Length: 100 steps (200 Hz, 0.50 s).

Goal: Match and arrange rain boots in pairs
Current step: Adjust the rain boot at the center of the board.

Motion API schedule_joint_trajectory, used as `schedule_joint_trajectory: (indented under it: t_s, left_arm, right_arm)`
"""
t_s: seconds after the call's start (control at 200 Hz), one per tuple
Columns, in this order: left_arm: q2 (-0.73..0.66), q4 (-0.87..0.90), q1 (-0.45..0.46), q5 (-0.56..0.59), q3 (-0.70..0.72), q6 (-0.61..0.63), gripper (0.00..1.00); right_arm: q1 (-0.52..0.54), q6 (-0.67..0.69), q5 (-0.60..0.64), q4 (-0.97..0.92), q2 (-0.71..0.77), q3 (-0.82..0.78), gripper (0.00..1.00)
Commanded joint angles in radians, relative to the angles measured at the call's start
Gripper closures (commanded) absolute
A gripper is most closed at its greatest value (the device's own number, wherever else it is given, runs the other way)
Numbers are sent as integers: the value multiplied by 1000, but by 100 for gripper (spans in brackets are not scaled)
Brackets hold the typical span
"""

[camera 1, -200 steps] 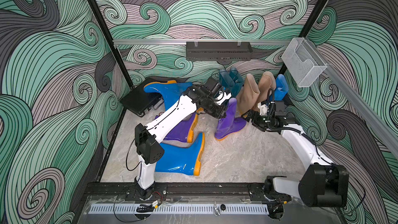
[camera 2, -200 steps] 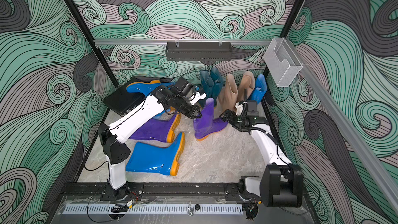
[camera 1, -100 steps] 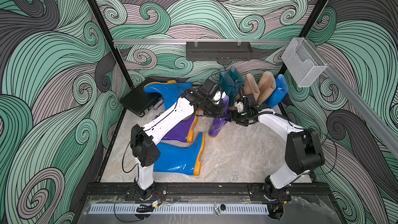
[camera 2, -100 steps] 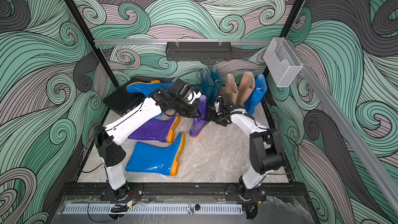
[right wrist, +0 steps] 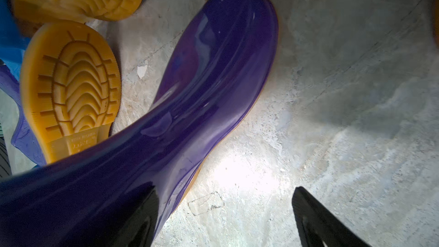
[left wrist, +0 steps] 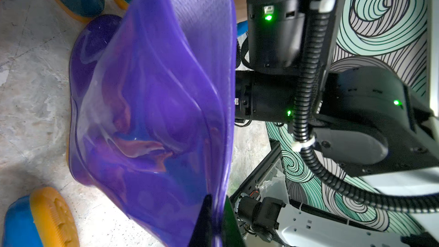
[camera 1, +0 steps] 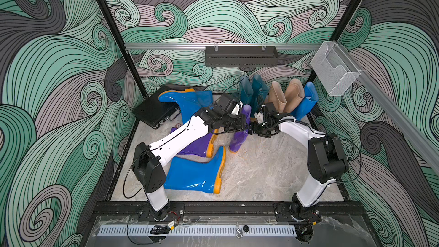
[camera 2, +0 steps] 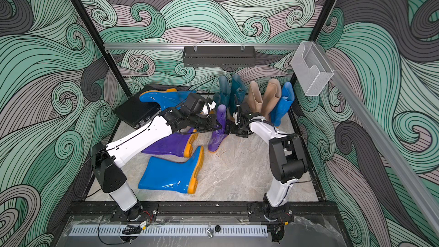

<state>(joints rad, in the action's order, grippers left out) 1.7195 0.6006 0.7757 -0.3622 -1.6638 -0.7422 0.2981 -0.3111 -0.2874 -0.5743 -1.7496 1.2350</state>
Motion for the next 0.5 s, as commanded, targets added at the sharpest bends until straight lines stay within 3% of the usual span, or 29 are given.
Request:
schedule_joint_trajectory:
  t_s: [0.0,0.165,0.275,0.495]
  left_arm:
    - [-42,-65,6,22,-29,5,76]
    - [-63,-8,6,73,-37,125,50]
    - [-93,39,5,131,-68,235,40]
    - [-175,110,-12,267,-94,400,16]
  right_arm:
    - [5,41,27,-50,82,-28,11]
    - [5,47,115,-49,253,-131,9]
    - [4,19,164,-65,395,-168,7]
    - [28,-124,159,-115,585,-81,8]
